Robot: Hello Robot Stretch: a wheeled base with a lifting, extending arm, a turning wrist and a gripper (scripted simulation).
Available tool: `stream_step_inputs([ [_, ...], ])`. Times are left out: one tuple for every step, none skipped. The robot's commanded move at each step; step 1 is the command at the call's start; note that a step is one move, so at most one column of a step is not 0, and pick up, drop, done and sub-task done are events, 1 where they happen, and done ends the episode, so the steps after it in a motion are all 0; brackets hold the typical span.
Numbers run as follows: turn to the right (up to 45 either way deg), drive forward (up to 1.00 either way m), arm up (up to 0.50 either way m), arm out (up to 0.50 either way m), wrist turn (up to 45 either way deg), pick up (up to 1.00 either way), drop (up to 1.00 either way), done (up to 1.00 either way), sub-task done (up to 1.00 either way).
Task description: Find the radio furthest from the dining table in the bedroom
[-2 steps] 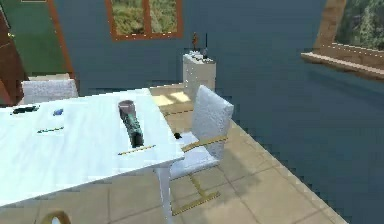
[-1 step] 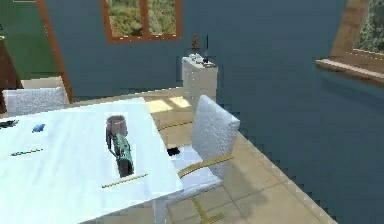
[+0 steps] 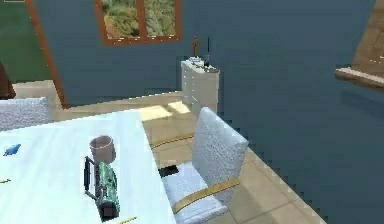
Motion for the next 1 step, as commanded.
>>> stream_step_inputs([
  [45.0,0.00,0.00,0.00,0.0,0.00,0.00,0.00,0.00],
])
